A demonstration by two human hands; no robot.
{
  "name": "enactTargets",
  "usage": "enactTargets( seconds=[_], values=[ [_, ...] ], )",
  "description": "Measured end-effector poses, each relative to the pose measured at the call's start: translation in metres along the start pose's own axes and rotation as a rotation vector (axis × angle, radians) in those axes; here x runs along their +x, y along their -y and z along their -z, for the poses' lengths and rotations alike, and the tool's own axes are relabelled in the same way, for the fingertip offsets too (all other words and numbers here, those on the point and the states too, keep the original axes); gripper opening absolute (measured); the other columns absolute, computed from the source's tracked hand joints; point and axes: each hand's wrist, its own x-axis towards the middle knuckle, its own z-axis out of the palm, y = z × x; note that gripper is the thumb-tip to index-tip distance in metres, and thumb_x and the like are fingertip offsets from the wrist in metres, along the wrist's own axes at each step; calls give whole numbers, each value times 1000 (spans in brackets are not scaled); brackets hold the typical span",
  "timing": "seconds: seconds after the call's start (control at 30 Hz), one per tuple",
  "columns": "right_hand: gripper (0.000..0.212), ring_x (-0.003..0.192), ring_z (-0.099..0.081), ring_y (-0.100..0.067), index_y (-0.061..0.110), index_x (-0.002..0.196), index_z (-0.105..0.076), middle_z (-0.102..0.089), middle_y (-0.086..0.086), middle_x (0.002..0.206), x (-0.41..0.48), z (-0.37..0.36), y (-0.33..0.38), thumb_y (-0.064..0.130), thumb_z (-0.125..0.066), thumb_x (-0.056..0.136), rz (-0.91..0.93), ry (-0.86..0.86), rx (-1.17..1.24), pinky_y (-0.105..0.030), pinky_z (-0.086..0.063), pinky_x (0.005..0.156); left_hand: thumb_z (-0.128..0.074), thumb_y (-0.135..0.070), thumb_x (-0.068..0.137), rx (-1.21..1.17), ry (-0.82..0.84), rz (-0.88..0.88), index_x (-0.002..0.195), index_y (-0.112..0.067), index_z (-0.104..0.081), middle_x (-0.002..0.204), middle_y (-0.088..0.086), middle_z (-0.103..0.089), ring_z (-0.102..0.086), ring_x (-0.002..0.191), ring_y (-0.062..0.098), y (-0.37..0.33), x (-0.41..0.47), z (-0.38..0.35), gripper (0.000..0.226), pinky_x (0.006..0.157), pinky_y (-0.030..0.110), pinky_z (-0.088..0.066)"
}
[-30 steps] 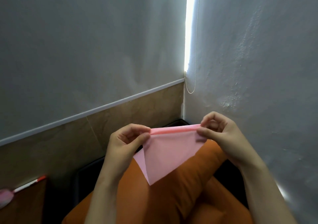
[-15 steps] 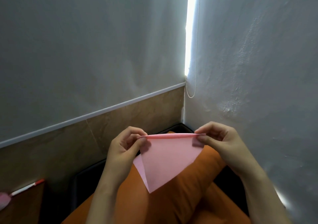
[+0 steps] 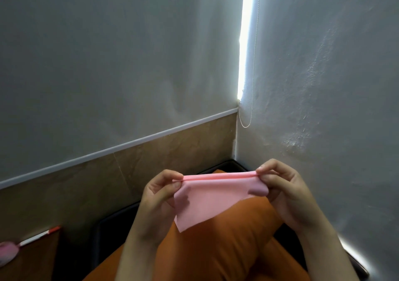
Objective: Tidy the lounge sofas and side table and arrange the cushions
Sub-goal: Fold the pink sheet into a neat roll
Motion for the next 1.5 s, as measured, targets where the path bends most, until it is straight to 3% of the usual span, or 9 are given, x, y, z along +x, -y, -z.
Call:
enactTargets(
  seconds=[0.2,0.3,0.37,0.53,0.67,0.93,1.03,1.17,1.5],
  values=[
    [24,56,-64,-13,11,61,-74,-64,-7,63,1,-1,3,-6,-58,68,29,-34,-99,-21,-53,50,-83,-41,64,249,-46,-93,71,-18,-70,74,6,-62,-59,71,16,-8,1,-2,27,63,27,-50],
    [8,59,-68,-18,13,66,-74,-67,-7,65,5,0,2,17,-81,64,51,-45,-230,-28,-58,57,-74,-28,76,486,-149,-158,77,-17,-70,79,3,-66,-63,79,16,-11,1,-8,12,69,28,-54],
    [30,67,-70,-22,15,72,-73,-69,-8,69,8,3,1,37,-88,59,68,-68,-369,-35,-61,66,-72,-23,75,545,-180,-206,82,-15,-68,82,1,-68,-66,81,17,-15,0,-12,11,68,29,-57],
    [24,75,-73,-28,12,96,-70,-73,-13,77,11,2,2,11,-72,72,111,-70,-443,-23,-56,67,-75,-6,77,694,-169,-260,91,-19,-67,85,-2,-70,-69,83,14,-24,-2,-7,20,70,27,-59],
    [17,77,-73,-19,9,91,-72,-75,-10,82,12,-4,4,2,-69,77,121,-37,-549,-18,-54,70,-72,-4,79,788,-138,-273,86,-24,-71,87,-11,-70,-67,90,10,-25,-1,0,20,73,20,-57],
    [15,59,-61,-9,13,84,-69,-68,-9,67,12,-10,2,2,-61,88,148,-31,-570,-17,-48,56,-61,-20,86,659,-93,-206,81,-28,-63,79,6,-66,-63,77,19,-21,-1,-2,9,63,32,-54],
    [5,67,-63,-9,17,82,-74,-70,-7,72,9,-11,7,19,-70,80,151,-36,-485,-19,-50,59,-64,-23,79,460,-103,-120,80,-22,-67,81,8,-66,-63,76,21,-23,-2,-2,4,59,30,-54],
    [49,73,-67,-11,20,79,-77,-72,-6,77,10,-4,8,57,-88,47,119,-16,-332,-19,-53,63,-64,-17,74,322,-84,-67,73,-21,-72,81,7,-67,-64,75,17,-23,-1,-1,9,60,27,-55],
    [58,72,-70,-19,15,84,-78,-72,-11,78,11,2,8,54,-90,43,88,-23,-334,-23,-56,69,-83,-27,68,431,-115,-176,79,-13,-74,84,16,-70,-68,83,30,-23,1,7,20,72,33,-58]
  ],
)
